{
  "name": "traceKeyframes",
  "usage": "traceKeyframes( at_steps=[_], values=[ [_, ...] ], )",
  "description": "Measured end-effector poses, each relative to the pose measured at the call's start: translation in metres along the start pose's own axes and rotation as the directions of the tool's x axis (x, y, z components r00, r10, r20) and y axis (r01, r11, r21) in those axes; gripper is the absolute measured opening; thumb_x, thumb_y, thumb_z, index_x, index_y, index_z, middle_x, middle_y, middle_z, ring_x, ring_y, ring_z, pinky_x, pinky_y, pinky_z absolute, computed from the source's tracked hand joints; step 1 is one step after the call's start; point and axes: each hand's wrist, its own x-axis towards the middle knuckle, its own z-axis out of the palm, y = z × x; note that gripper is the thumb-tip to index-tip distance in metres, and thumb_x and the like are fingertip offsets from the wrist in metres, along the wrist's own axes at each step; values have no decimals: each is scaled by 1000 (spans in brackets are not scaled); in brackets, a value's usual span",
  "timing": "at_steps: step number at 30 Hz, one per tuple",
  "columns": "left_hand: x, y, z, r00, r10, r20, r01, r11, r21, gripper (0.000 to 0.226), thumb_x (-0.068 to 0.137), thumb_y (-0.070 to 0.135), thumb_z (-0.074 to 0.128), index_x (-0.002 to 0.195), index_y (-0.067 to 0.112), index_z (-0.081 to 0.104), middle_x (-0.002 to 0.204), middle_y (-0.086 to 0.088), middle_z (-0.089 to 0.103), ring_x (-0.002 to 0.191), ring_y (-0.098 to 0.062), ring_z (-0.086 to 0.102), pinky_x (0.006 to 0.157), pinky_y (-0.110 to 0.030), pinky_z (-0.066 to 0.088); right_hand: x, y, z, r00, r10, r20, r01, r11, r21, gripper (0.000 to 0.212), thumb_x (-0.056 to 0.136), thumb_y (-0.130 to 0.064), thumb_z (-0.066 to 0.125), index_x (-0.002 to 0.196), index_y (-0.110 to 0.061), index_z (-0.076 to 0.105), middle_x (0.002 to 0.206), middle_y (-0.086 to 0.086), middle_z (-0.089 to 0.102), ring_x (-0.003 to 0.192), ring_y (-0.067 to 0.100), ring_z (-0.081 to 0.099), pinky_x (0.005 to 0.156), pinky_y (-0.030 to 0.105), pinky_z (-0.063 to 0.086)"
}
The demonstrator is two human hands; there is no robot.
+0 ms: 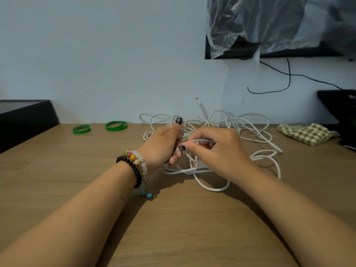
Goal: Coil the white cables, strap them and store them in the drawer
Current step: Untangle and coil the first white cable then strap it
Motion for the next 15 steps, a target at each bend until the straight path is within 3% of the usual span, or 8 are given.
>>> traceKeyframes(
  at_steps=[4, 6, 10, 12, 15],
  values=[
    [4, 7, -12, 991, -91, -95, 56, 945, -324, 40, 106, 32, 26, 74, 14, 40, 46, -3, 40, 29, -11, 27, 31, -16, 22, 4, 9, -5, 991, 108, -76, -108, 994, 4, 14, 86, -33, 69, 77, -22, 72, 56, -16, 57, 54, 4, 52, 53, 14, 33],
    [4, 6, -13, 991, -124, -52, 89, 896, -435, 38, 106, 33, 26, 75, 15, 41, 46, -2, 38, 29, -10, 25, 31, -17, 19, 4, 12, -5, 985, 142, -95, -144, 990, -7, 16, 86, -34, 70, 76, -21, 73, 54, -14, 55, 52, 5, 49, 52, 15, 32],
    [-1, 2, -3, 977, -126, 174, 181, 919, -351, 41, 106, 38, 25, 82, 13, 48, 47, 4, 36, 33, -8, 24, 36, -15, 25, 3, 13, -6, 977, 164, -133, -163, 986, 12, 15, 83, -31, 74, 76, -17, 74, 58, -8, 61, 56, 8, 53, 51, 18, 39],
    [-2, 0, 0, 960, -105, 259, 175, 948, -267, 53, 103, 50, 22, 85, 11, 55, 52, 3, 34, 37, -9, 23, 38, -17, 26, 3, 12, -7, 975, 170, -143, -168, 985, 26, 13, 81, -30, 75, 74, -19, 74, 60, -5, 64, 57, 11, 56, 55, 27, 43],
    [-1, -1, -1, 941, -103, 321, 197, 941, -275, 71, 99, 59, 15, 85, 8, 62, 56, -2, 29, 40, -12, 20, 41, -20, 24, 2, 10, -5, 966, 192, -170, -186, 981, 56, 12, 80, -30, 76, 71, -23, 73, 60, -5, 64, 57, 11, 57, 55, 30, 44]
  ],
)
